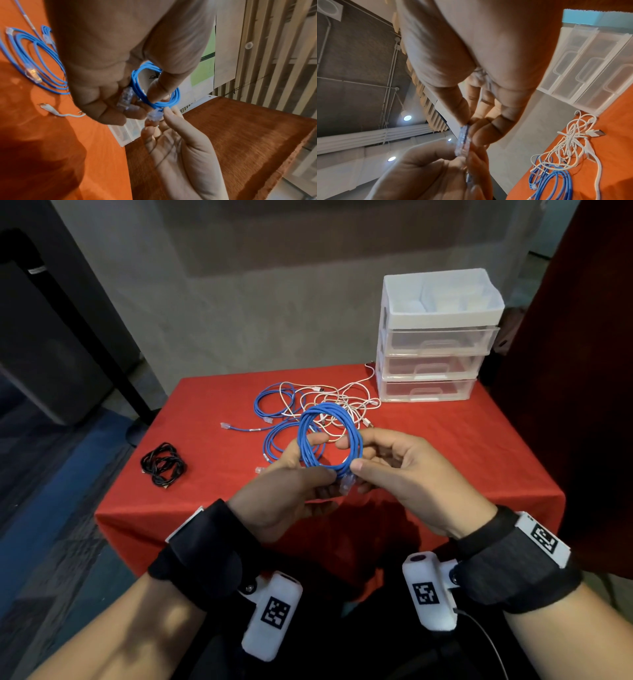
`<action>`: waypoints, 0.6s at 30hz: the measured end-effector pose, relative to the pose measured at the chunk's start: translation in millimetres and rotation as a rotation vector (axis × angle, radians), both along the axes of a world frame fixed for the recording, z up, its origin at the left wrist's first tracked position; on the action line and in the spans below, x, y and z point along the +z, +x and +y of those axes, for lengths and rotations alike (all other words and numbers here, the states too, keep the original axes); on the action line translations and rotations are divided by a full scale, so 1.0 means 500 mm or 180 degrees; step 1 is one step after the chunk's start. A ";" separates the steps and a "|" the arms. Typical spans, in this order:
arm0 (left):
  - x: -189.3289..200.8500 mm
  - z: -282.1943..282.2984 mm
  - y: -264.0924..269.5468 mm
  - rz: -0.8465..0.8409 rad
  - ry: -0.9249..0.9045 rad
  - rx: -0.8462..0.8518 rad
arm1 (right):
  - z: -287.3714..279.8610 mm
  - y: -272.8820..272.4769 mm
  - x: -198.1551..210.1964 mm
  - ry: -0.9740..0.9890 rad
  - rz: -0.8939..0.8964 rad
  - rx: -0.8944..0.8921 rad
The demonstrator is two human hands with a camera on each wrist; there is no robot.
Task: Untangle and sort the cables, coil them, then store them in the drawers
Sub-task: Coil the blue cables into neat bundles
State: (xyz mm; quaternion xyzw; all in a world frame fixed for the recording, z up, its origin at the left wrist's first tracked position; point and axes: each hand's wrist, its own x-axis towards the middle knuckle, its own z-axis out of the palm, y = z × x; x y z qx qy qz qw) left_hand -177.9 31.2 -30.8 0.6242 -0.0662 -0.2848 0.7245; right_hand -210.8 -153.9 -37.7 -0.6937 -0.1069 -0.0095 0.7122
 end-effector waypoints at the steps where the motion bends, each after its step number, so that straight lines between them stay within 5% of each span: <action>1: 0.001 0.000 0.001 0.0015 -0.0012 -0.0002 | 0.001 -0.001 0.000 -0.0020 0.0000 0.0005; 10: -0.012 -0.013 0.011 0.0290 -0.0550 0.0281 | 0.000 0.009 0.010 -0.0361 -0.0115 0.0056; 18: -0.027 -0.022 0.002 0.0304 -0.0895 0.0530 | -0.010 0.008 -0.007 0.0051 0.0068 0.0059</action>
